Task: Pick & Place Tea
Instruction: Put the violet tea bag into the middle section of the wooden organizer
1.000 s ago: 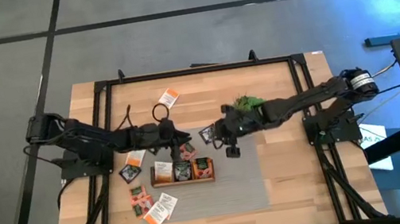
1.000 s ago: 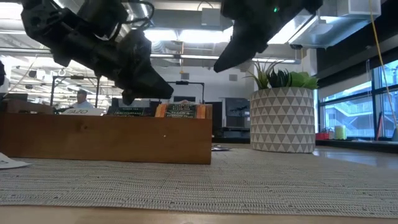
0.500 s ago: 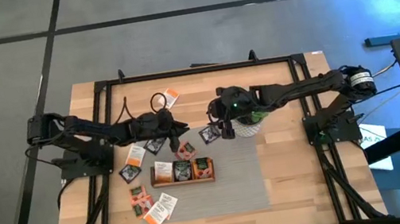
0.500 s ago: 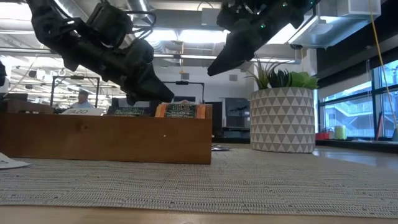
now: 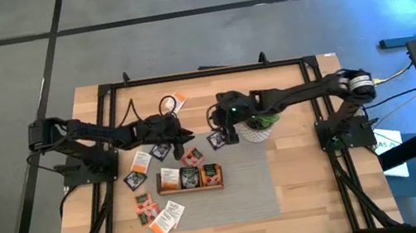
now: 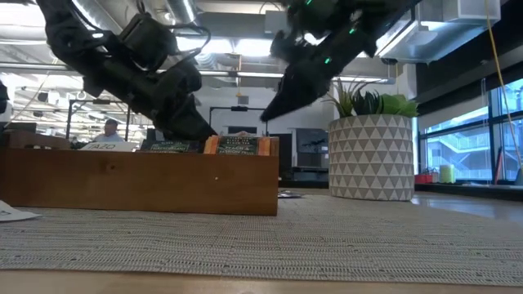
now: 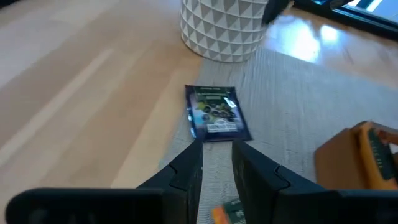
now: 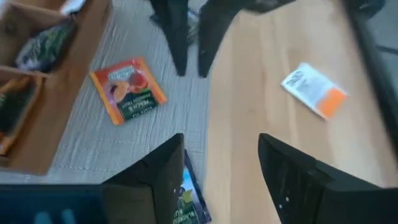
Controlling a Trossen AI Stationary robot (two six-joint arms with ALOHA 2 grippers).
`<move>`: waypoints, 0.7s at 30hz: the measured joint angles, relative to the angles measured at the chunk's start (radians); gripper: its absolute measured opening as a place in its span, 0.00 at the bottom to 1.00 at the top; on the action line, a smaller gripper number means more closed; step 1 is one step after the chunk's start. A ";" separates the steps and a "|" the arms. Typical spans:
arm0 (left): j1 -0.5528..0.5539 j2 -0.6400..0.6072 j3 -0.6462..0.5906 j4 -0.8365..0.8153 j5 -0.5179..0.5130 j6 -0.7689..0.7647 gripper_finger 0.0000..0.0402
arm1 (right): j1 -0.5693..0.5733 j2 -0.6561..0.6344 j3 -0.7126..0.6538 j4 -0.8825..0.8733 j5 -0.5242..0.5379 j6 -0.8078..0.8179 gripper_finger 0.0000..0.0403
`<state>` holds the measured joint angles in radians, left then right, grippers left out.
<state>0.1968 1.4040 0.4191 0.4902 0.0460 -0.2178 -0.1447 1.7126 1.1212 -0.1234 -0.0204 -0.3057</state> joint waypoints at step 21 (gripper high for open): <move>0.023 0.000 0.000 -0.083 0.001 0.009 0.21 | -0.028 0.365 0.305 -0.458 0.053 -0.129 0.43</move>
<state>0.2199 1.4040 0.4191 0.4076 0.0470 -0.2092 -0.1725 2.0778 1.4261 -0.5818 0.0322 -0.4351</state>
